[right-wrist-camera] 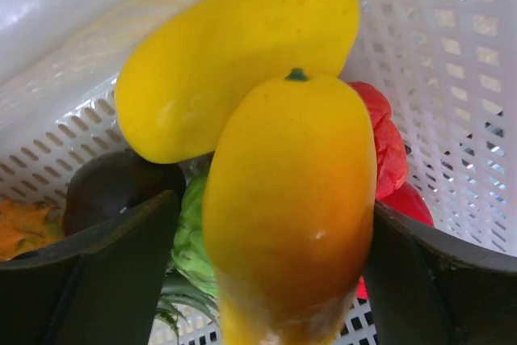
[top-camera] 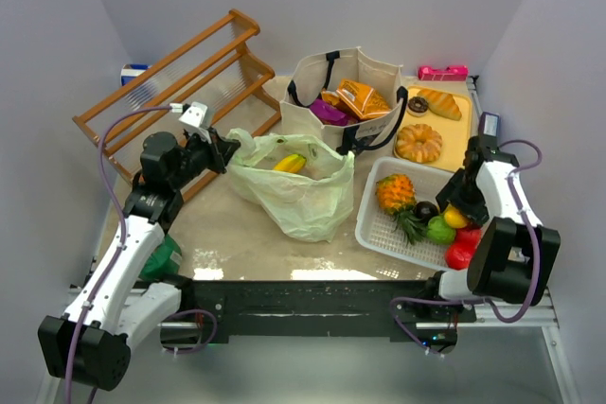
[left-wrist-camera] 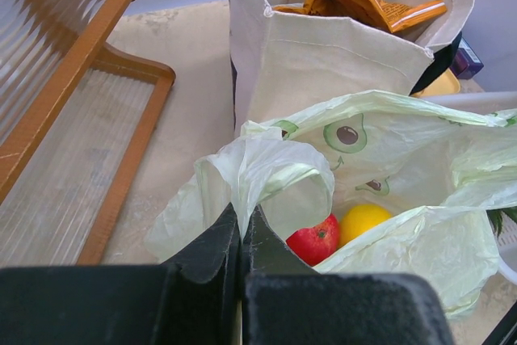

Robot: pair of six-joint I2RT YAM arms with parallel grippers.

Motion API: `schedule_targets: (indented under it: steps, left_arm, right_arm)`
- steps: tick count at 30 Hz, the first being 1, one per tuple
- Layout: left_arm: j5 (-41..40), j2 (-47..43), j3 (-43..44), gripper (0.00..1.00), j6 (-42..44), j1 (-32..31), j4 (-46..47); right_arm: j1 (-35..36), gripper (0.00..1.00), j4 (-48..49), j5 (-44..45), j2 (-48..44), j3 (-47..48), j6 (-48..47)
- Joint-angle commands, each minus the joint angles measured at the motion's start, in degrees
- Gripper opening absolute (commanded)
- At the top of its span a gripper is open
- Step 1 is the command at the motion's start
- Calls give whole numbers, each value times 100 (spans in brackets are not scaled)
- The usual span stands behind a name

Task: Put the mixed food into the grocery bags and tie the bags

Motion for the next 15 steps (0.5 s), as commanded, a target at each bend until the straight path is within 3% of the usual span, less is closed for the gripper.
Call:
schedule_targets:
  steps: [1,5,6,9,12,15]
  left_arm:
    - [-54,-88,87,0,131,-32,48]
    - [-54,-96,87,0,140,-32,57]
    - [-54,-79,87,0,131,-32,65]
    - [-27,-70,95,0,140,-32,83]
    - [34,-61,87,0,113,-23,109]
    - [87,-26,69,0,96,-23,153]
  right_arm:
    - [-7,76,-174,-321,-237,103,-40]
    - [-7,54,-410,-137,-825,498,-102]
    - [-7,36,-446,-110,-975,760,-137]
    - [28,14,-438,-452,-1475,1252,-163]
    - [265,7,-167,-1179,-1914,1544,38]
    - [1080,5,624,-1420,-2311,1807,521]
